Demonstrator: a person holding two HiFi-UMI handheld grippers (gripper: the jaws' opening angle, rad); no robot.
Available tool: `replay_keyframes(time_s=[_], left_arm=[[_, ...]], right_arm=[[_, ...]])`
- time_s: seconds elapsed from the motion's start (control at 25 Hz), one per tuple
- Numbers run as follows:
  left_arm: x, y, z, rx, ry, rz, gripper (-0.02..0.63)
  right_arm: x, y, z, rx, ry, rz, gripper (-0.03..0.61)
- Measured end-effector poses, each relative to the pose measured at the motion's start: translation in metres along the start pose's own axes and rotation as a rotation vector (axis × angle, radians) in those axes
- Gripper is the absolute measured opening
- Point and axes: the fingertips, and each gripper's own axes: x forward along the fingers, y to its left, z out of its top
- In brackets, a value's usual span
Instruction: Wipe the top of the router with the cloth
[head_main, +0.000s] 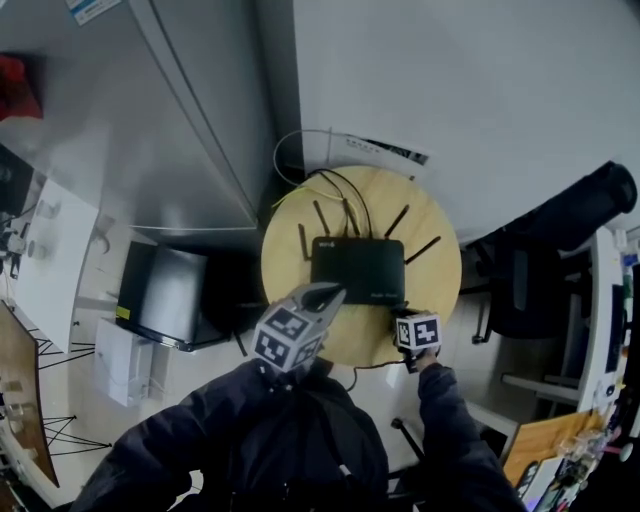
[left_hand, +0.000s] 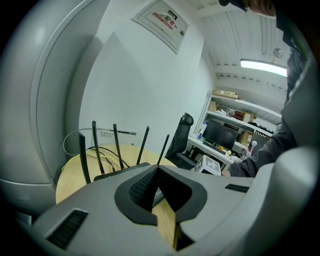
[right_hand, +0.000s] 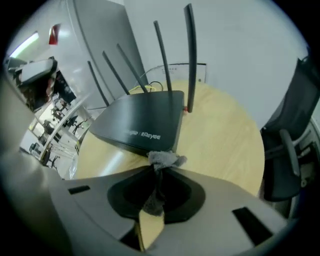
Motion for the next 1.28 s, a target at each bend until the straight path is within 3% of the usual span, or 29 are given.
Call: replay_keyframes(time_s=[0.24,1.28], left_arm=[[-0.018,0.012,-0.003,-0.005,-0.008,0.022,0.002],[-0.109,0.067,-0.017,-0.046,-0.055,0.123,0.002]], right_arm=[[0.004,0.004,0.002,0.153,-0.047,-0.023,0.071],[0.048,0.177,0.039,0.113,-0.088,0.126,0.072]])
